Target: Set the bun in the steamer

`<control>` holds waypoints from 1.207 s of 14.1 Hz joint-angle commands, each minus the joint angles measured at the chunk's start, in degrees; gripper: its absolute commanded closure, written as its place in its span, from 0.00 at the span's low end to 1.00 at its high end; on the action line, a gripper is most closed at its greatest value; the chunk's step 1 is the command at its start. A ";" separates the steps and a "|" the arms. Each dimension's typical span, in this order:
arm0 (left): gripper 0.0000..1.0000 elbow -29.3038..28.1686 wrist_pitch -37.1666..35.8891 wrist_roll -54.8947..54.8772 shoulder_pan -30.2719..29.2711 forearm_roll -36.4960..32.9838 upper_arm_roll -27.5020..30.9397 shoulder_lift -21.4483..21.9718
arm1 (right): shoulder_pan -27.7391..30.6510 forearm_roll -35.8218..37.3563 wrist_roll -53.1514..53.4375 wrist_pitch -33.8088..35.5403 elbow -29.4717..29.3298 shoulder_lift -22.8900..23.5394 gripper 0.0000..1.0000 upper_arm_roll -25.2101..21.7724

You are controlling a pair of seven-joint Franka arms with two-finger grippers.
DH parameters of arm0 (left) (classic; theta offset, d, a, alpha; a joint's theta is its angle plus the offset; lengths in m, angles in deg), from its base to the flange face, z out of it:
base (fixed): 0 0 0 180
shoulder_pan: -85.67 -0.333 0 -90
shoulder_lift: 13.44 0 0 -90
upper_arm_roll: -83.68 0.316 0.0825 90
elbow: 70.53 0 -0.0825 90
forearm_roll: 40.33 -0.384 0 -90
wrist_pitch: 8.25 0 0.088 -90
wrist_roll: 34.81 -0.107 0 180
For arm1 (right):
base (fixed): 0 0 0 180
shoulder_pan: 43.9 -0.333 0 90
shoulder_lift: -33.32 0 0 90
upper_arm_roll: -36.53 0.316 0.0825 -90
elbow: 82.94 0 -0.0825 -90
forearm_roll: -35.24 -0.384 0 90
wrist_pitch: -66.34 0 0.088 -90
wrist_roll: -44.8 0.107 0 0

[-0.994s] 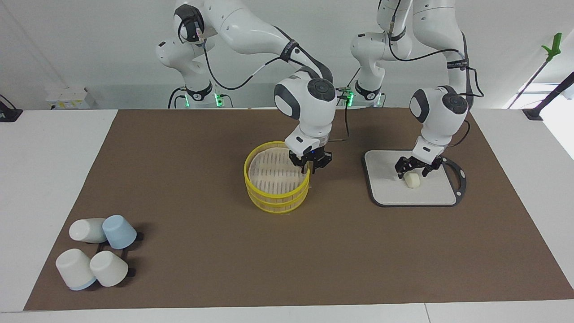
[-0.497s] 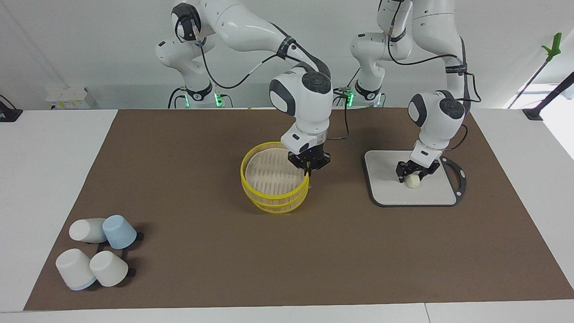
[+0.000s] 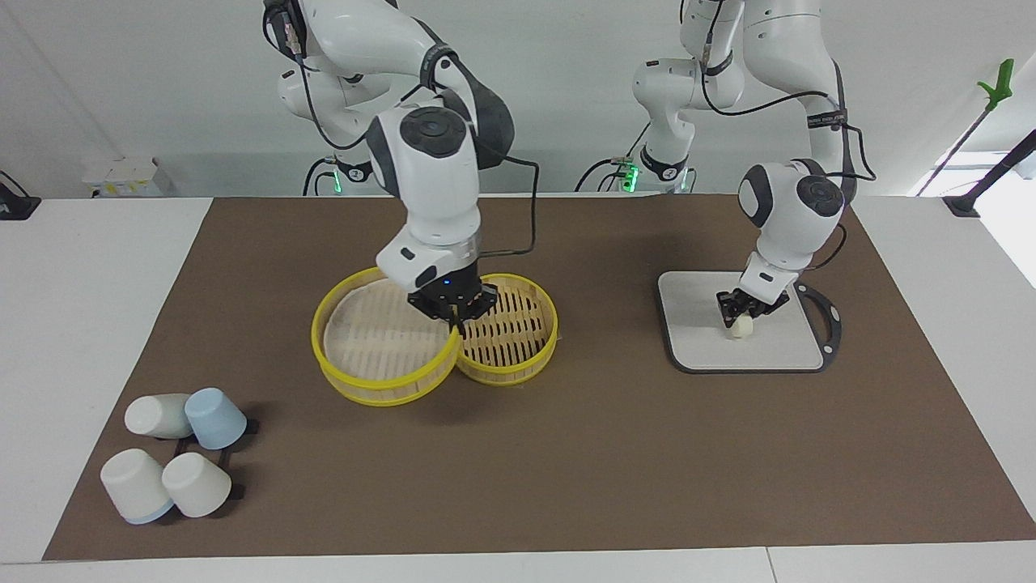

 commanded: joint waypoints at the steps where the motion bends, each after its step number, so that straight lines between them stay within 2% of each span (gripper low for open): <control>1: 0.64 7.64 -8.61 9.05 5.01 -0.01 0.43 -0.57 | 5.26 0.45 -7.90 0.81 1.45 -2.04 1.00 0.70; 5: 0.63 24.07 -20.57 27.24 14.76 2.88 0.43 -5.83 | 9.05 -0.52 -9.95 0.64 1.62 -2.04 1.00 0.79; 7: 0.62 30.94 -23.32 34.19 19.50 4.38 0.43 -8.21 | 9.15 -0.52 -9.78 0.46 1.80 -2.04 1.00 0.79; 9: 0.59 31.84 -21.23 40.43 25.12 4.56 0.43 -8.66 | 9.24 -0.60 -9.69 0.46 1.80 -2.04 1.00 0.79; 12: 0.59 29.65 -11.49 45.46 32.60 5.52 0.43 -9.71 | 9.33 -0.60 -9.69 0.29 1.97 -2.04 1.00 0.79; 13: 0.59 29.82 -9.72 45.82 34.02 5.79 0.35 -11.02 | 9.68 -0.69 -9.69 0.20 2.24 -2.04 1.00 0.88; 15: 0.59 31.66 -6.29 46.17 37.00 5.18 0.52 -16.89 | 10.38 -0.95 -9.95 0.20 2.24 -2.04 1.00 0.97; 17: 0.59 30.97 -3.47 46.09 37.72 4.57 0.52 -18.67 | 11.43 -4.71 -10.04 0.46 2.67 -2.21 1.00 0.88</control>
